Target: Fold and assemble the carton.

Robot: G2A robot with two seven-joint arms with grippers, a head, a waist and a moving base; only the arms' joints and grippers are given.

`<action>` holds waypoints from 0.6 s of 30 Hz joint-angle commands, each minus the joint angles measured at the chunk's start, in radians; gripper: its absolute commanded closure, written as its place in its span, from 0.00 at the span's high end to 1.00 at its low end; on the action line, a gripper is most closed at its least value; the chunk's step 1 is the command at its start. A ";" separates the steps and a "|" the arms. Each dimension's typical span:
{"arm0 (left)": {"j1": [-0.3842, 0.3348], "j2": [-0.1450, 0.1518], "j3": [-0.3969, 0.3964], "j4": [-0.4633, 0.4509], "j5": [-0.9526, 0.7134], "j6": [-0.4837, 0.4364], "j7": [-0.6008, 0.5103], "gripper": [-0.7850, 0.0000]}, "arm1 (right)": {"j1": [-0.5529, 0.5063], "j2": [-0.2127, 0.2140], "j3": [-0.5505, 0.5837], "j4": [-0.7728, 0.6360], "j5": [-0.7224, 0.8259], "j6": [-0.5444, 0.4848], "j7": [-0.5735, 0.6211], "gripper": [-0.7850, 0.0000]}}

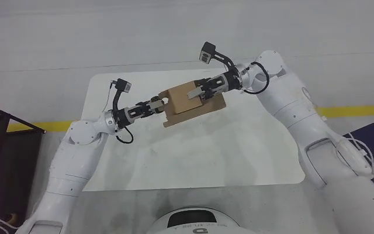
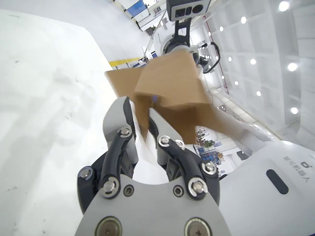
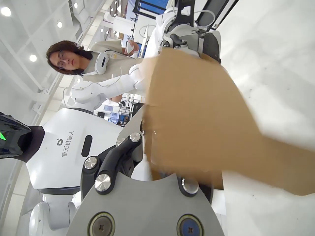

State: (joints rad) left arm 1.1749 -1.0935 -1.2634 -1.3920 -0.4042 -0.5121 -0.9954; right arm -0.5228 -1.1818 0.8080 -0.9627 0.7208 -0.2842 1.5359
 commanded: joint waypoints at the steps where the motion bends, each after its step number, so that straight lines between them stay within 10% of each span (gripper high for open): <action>1: 0.009 0.006 -0.033 0.016 -0.030 -0.001 -0.008 1.00 | -0.006 0.020 0.035 -0.014 -0.033 0.000 0.000 0.00; 13: 0.109 0.038 -0.153 0.040 0.074 -0.021 0.014 1.00 | -0.006 0.027 0.043 -0.023 -0.050 0.000 0.000 0.00; 18: 0.150 0.041 -0.142 0.000 0.170 -0.043 0.046 1.00 | -0.124 -0.003 0.115 -0.026 0.376 -0.047 -0.101 0.00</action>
State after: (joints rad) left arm 1.3164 -1.0523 -1.4102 -1.3816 -0.2478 -0.5519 -0.9559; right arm -0.6232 -1.1768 0.9131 -0.9968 0.8596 -0.3259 1.4419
